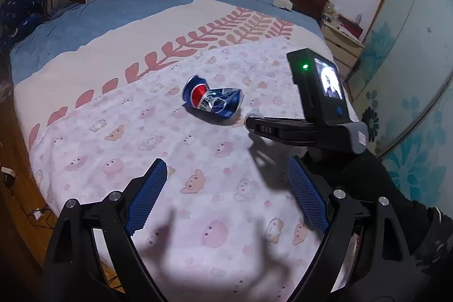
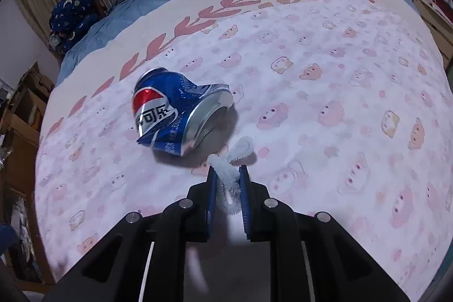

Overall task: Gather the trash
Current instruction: 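Grasp the clear plastic wrapper with the right tool while the left grasps the blue Pepsi can, then carry the can and wrapper over the red basket and open both tools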

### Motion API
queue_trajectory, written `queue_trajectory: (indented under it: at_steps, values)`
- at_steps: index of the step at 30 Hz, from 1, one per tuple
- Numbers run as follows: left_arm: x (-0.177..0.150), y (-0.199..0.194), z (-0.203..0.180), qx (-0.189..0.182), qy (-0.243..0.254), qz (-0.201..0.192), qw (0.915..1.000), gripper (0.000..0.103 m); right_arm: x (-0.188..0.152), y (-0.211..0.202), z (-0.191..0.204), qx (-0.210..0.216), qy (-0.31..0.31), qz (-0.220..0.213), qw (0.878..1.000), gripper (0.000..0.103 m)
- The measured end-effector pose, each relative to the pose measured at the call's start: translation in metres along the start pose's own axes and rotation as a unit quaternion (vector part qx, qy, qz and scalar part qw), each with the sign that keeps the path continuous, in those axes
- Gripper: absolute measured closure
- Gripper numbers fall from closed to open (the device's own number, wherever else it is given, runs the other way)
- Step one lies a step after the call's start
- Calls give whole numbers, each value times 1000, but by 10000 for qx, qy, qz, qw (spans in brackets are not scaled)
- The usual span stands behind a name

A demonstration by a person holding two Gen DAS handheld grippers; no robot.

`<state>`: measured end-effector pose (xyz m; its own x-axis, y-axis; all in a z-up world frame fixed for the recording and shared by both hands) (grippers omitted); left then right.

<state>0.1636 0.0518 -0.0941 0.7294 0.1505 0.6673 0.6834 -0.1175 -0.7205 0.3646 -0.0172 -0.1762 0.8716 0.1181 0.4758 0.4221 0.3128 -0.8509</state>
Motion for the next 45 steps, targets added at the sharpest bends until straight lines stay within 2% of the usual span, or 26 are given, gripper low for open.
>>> queue_trajectory:
  at_steps: [3,6,9,11,14,17,19,20,25,27,28,29,30,32,37,42,45]
  values:
    - [6,4,-6,1,124,-24,9999,16,5,-30,-3,125,145,-290,9994,86]
    - [21,15,-8,156,320,-90,9993,16,7,-64,-12,335,415,-611,9967,86]
    - [42,37,-9,168,485,-164,9985,16,-3,-84,-25,387,559,-624,9957,86]
    - [58,58,-10,380,960,-323,9941,16,-9,-90,-35,391,631,-543,9958,86]
    - [70,88,-13,706,1487,-294,9859,16,-14,-96,-51,390,775,-518,9949,86]
    - [77,114,-12,504,1426,-167,9883,19,-18,-97,-64,386,870,-463,9944,86]
    - [79,127,-12,370,1255,-2,9914,28,-19,-94,-68,380,853,-442,9946,86]
    - [80,133,-12,316,1187,70,9924,29,-20,-92,-72,360,880,-386,9947,86]
    - [76,161,-23,460,1461,277,9878,29,-19,-86,-80,416,962,-309,9940,86]
    - [69,176,-23,578,1524,495,9854,35,-18,-83,-80,419,980,-276,9939,86]
    - [66,182,-23,639,1562,632,9836,45,-17,-81,-80,416,987,-256,9939,86]
    - [61,189,-22,746,1614,763,9811,49,-17,-80,-79,427,982,-242,9940,86]
    - [61,190,-23,829,1684,751,9794,50,-17,-78,-79,441,972,-210,9941,86]
    - [60,191,-26,911,1771,776,9769,61,-16,-76,-78,448,961,-194,9942,85]
    - [60,190,-30,962,1921,747,9738,72,-14,-76,-80,456,1016,-187,9936,85]
    - [62,177,-42,1140,2293,457,9656,79,-15,-78,-85,459,1110,-222,9925,85]
    - [69,161,-50,1043,2262,312,9680,81,-17,-82,-88,446,1161,-256,9919,85]
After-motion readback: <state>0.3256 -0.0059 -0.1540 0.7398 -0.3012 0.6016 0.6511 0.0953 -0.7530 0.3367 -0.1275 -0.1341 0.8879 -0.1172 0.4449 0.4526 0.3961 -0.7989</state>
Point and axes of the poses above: each gripper's, at about its wrist camera, not at the fingertips, and y roughly the way its jaws point, z to its left, x to its top, the point moved 8 cm from there along y, roughly the way its jaws point
